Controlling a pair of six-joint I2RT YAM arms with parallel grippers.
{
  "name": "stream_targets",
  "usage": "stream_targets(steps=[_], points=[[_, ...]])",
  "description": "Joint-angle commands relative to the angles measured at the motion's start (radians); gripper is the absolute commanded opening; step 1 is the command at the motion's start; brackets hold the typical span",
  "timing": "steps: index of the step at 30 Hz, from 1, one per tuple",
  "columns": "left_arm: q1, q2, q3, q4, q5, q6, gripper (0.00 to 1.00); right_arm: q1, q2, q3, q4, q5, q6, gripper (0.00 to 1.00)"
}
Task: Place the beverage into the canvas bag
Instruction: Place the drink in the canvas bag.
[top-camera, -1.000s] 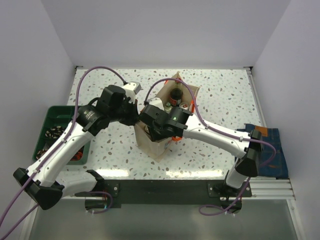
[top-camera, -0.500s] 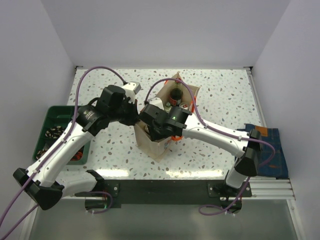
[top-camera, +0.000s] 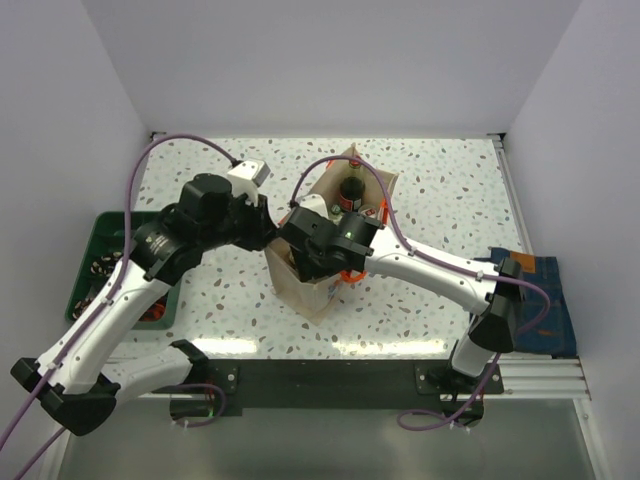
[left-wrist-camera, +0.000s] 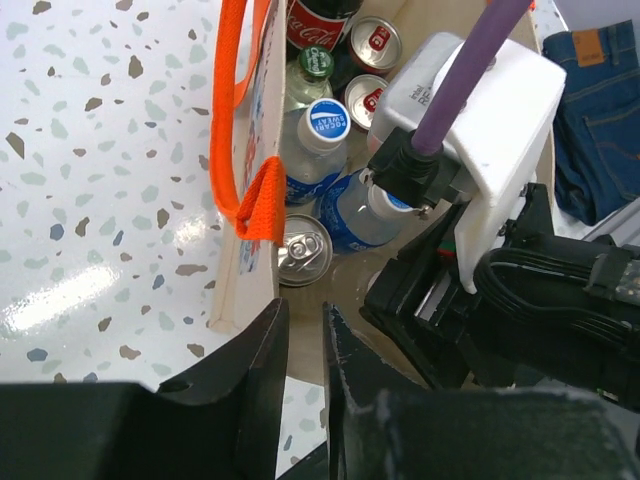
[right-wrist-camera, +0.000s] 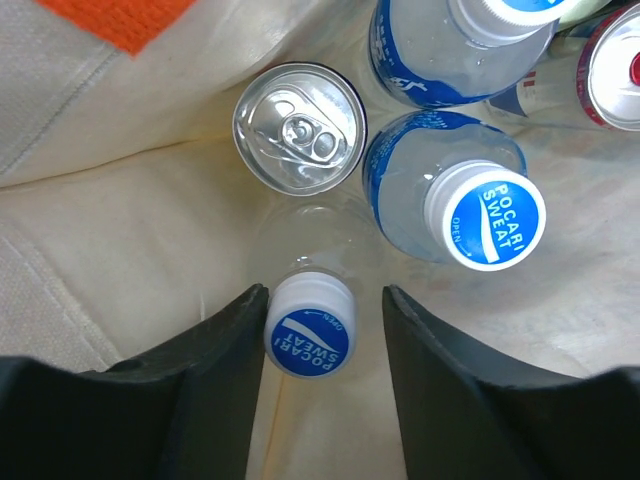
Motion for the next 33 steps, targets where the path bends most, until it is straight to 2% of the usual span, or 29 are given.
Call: stream_targets(steps=[1, 10, 27, 33], points=[[-0.001, -0.002, 0.029, 0.055, 0.019, -0.006, 0.26, 0.005, -0.024, 0.009, -0.007, 0.000, -0.004, 0.56], [-0.001, 0.002, 0.037, 0.055, 0.013, -0.002, 0.29, 0.003, -0.041, 0.019, 0.000, -0.006, -0.015, 0.61], [-0.001, -0.013, 0.041, 0.048, -0.046, -0.014, 0.35, 0.003, -0.128, 0.081, -0.024, 0.020, -0.024, 0.63], [-0.001, -0.019, 0.040, 0.050, -0.056, -0.019, 0.42, 0.003, -0.169, 0.088, -0.023, 0.044, -0.027, 0.63]])
